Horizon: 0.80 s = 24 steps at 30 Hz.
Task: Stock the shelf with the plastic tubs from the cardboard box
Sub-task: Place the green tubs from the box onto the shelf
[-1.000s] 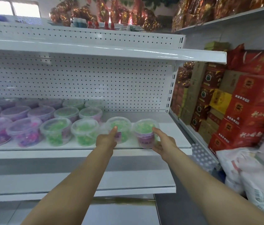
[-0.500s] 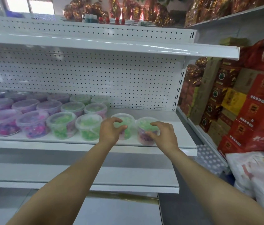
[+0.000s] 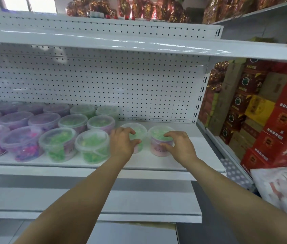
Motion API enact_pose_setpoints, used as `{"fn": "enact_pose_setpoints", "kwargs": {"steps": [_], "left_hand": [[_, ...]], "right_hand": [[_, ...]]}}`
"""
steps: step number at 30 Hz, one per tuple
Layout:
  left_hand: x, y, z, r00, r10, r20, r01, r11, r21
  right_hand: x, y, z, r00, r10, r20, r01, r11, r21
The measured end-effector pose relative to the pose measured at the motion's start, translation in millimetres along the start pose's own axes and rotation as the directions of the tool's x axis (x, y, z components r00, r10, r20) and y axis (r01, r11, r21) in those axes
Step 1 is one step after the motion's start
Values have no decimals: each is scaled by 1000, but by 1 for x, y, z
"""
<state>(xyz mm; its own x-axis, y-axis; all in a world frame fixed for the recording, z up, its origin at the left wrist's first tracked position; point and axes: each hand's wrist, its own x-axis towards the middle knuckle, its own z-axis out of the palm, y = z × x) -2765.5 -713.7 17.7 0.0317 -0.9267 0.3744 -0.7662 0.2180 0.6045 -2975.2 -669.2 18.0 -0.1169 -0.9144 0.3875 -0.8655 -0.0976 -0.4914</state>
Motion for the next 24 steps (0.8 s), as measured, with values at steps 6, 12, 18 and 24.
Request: {"fn": "enact_pose_setpoints", "kwargs": {"steps": [6, 12, 18, 24], "left_hand": [[44, -8, 21, 1000, 0, -18, 0, 1000, 27], [89, -13, 40, 998, -16, -65, 25, 990, 141], [117, -13, 60, 998, 0, -61, 17, 962, 271], [151, -17, 70, 998, -52, 18, 46, 967, 252]], "right_hand": [[46, 5, 19, 1000, -18, 21, 18, 1000, -11], [92, 6, 38, 999, 13, 33, -11, 999, -52], [123, 8, 52, 997, 57, 58, -54, 997, -49], [147, 8, 60, 994, 59, 92, -48, 991, -124]]}}
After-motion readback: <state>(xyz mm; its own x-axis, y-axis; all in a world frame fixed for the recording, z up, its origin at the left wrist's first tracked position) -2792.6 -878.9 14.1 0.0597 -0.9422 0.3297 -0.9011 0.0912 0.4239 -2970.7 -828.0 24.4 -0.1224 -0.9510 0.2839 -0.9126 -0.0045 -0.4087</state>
